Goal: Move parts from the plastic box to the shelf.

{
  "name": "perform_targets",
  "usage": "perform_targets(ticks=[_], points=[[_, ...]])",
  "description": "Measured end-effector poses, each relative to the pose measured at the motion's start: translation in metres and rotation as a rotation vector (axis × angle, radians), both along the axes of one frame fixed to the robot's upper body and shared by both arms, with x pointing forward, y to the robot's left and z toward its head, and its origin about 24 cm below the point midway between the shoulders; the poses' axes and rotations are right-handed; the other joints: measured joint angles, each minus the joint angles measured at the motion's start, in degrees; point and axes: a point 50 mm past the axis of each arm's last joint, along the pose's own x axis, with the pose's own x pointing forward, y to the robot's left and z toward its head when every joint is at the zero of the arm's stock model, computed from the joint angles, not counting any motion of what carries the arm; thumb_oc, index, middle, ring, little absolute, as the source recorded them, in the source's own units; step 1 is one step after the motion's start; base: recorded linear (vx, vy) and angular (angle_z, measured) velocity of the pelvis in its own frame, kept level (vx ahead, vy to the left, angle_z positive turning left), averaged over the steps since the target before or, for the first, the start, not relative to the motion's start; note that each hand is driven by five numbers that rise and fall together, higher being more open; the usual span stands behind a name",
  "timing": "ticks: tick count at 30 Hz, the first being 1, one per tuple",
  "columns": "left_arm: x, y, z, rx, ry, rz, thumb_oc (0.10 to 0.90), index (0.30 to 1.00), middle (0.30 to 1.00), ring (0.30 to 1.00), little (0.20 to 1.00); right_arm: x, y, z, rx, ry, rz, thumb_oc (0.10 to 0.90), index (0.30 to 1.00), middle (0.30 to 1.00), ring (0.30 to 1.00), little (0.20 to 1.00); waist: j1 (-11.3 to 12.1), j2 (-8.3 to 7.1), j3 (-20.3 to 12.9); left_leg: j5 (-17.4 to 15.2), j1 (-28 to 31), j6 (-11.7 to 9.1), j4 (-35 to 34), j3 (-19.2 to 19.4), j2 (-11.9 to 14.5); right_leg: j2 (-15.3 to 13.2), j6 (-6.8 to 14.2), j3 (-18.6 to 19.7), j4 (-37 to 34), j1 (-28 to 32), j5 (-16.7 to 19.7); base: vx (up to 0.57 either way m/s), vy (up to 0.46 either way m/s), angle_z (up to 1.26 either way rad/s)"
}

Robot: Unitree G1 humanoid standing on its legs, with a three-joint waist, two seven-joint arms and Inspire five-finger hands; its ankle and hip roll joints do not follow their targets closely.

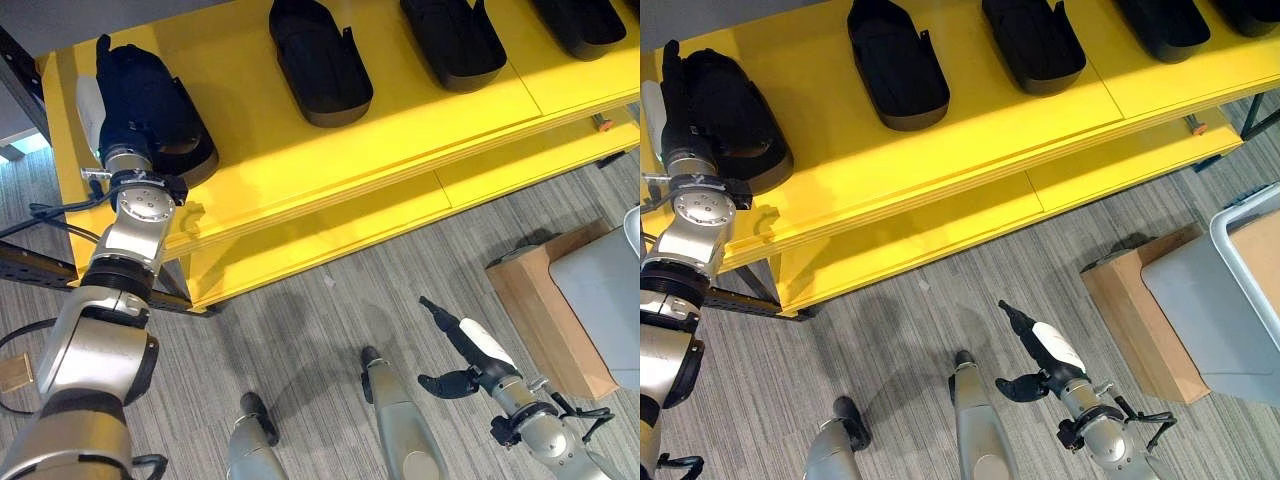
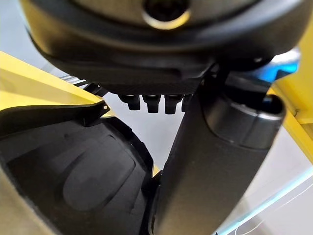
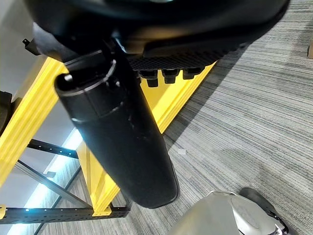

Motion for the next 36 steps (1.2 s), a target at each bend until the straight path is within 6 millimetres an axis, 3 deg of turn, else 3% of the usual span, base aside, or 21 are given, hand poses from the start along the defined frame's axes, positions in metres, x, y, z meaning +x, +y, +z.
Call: perform_targets(ticks=[36], points=[[0.006,-0.020,0.009,0.412,0.102,-0.040,0.900,1.000,1.000,1.000,1.000,-0.003,0.000,0.001,0.044,-0.001,0.004,0.900,1.000,1.000,1.000,1.000,0.12,0.03,-0.02,-0.17,-0.23,0.02,0.75,0.12,0.00,0.00,-0.01,0.39,0.71,-0.42,0.01,0.00,0.000,0.00]])
